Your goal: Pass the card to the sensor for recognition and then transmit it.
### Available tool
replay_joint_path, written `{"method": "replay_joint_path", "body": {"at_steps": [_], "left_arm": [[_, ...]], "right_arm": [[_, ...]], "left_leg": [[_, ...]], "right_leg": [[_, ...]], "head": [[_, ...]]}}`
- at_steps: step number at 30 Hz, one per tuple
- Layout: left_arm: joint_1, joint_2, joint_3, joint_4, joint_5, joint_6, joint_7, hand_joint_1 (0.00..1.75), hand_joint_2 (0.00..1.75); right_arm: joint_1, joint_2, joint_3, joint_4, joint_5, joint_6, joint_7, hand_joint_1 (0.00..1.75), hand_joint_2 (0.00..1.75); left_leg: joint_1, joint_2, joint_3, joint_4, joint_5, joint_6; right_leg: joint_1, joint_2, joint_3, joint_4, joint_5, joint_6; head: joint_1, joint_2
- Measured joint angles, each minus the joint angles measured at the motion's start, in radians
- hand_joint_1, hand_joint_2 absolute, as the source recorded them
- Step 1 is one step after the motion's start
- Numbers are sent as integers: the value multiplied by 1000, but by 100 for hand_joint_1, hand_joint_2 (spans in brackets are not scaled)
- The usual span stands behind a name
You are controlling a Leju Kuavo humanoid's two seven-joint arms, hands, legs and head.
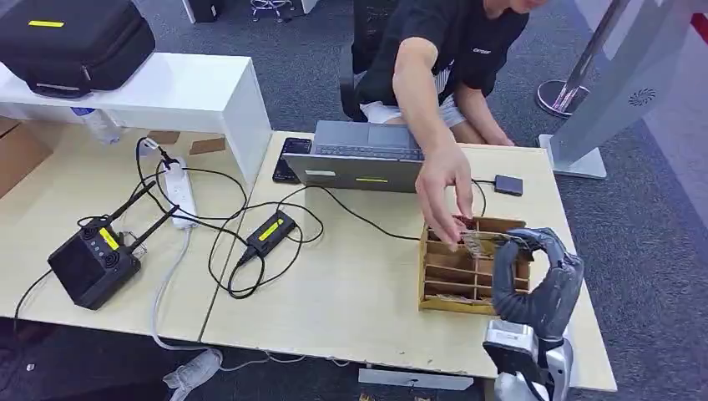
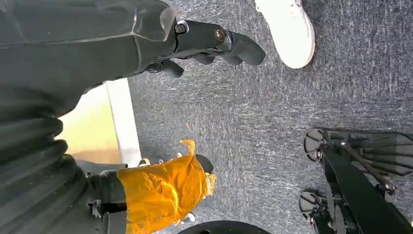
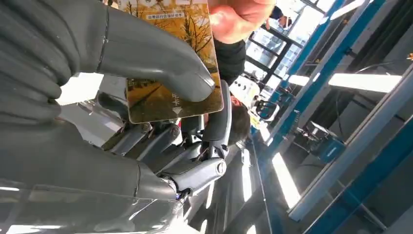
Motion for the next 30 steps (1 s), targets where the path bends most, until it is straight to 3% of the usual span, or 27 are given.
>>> {"method": "replay_joint_path", "body": {"at_steps": [7,10,14,17,20,30], "left_arm": [[1,0,0,0,17,1,0,0,175],[1,0,0,0,27,3,0,0,175],[2,0,3,0,48,13,0,0,175],[5,0,10,0,66,19,-1,0,175],[7,0,17,0,76,21,-1,0,175],[8,0,31,0,80,28,-3,0,175]], "right_arm": [[54,0,-57,-56,33,-1,-40,175,175],[96,0,-107,-95,42,-1,-16,175,175],[155,-48,-155,-114,114,13,147,175,175],[200,-117,-190,-112,179,61,328,175,175],[239,-169,-229,-103,212,124,451,175,175],[277,-248,-282,-39,299,242,597,175,175]], "left_leg": [[0,0,0,0,-1,-1],[0,0,0,0,-1,-1],[0,0,0,0,-1,-1],[-1,0,0,0,-1,0],[-1,0,0,0,-1,0],[0,0,0,0,-1,0]], "right_leg": [[0,-1,0,0,0,0],[0,0,0,0,0,0],[0,0,0,-1,-1,0],[-1,0,0,-1,-1,0],[-1,0,0,-1,-1,1],[0,0,0,-1,-1,0]], "head": [[0,0],[0,0],[-1,0],[0,0],[0,0],[0,0]]}}
